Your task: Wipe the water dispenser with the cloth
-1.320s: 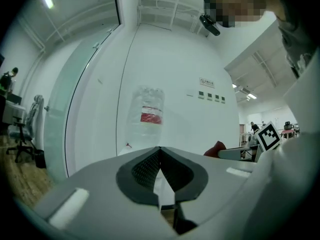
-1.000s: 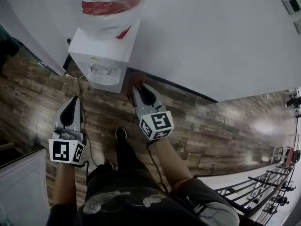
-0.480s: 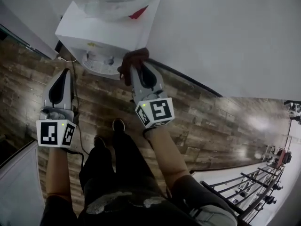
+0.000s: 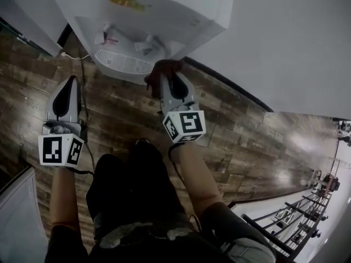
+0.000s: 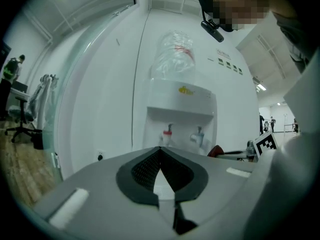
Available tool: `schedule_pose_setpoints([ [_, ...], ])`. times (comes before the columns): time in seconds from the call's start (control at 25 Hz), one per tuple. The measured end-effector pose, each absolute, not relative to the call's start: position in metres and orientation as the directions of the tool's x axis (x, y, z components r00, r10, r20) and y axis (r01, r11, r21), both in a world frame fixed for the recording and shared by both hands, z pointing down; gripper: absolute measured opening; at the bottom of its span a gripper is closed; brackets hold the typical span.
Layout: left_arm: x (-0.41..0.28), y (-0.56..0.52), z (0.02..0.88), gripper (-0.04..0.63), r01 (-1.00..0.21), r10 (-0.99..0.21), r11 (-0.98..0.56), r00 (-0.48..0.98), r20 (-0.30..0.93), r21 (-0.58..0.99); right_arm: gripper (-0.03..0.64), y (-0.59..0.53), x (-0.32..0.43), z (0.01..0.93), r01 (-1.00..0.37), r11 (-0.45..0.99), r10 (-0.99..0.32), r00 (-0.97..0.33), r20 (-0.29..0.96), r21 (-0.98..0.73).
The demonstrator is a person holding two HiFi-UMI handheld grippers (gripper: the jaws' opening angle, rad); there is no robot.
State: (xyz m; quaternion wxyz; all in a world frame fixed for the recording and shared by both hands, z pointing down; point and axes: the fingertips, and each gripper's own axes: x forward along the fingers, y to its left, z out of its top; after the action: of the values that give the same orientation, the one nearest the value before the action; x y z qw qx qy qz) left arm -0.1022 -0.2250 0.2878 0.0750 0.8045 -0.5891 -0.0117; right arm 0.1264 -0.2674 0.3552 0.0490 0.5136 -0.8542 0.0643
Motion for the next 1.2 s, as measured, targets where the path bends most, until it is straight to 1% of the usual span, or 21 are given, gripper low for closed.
schedule_pose_setpoints([
  [0.24, -0.115, -0.235, 0.382, 0.018, -0.943, -0.95, -0.298, 0.308, 0.051, 0.147, 0.044, -0.271, 0.125, 0.452, -0.881, 0.472, -0.868, -0.469, 0.166, -0.024],
  [0.4, -0.123, -0.242, 0.448, 0.018, -0.942, -0.951, -0.299, 0.307, 0.031, 0.15, 0.044, -0.282, 0.125, 0.511, -0.879, 0.475, -0.867, -0.474, 0.152, -0.032],
  [0.6, -0.132, -0.246, 0.521, 0.018, -0.943, -0.95, -0.305, 0.311, 0.027, 0.136, 0.044, -0.285, 0.12, 0.577, -0.864, 0.503, -0.855, -0.496, 0.152, 0.01],
  [0.8, -0.138, -0.251, 0.569, 0.018, -0.947, -0.955, -0.285, 0.295, 0.045, 0.146, 0.044, -0.285, 0.121, 0.65, -0.858, 0.512, -0.84, -0.494, 0.224, 0.031],
  [0.96, -0.133, -0.248, 0.59, 0.018, -0.941, -0.945, -0.314, 0.323, 0.054, 0.127, 0.044, -0.29, 0.122, 0.703, -0.851, 0.526, -0.816, -0.498, 0.294, 0.019],
  [1.2, -0.123, -0.243, 0.649, 0.018, -0.929, -0.925, -0.323, 0.35, 0.146, 0.181, 0.044, -0.292, 0.122, 0.782, -0.847, 0.531, -0.761, -0.493, 0.421, -0.032],
])
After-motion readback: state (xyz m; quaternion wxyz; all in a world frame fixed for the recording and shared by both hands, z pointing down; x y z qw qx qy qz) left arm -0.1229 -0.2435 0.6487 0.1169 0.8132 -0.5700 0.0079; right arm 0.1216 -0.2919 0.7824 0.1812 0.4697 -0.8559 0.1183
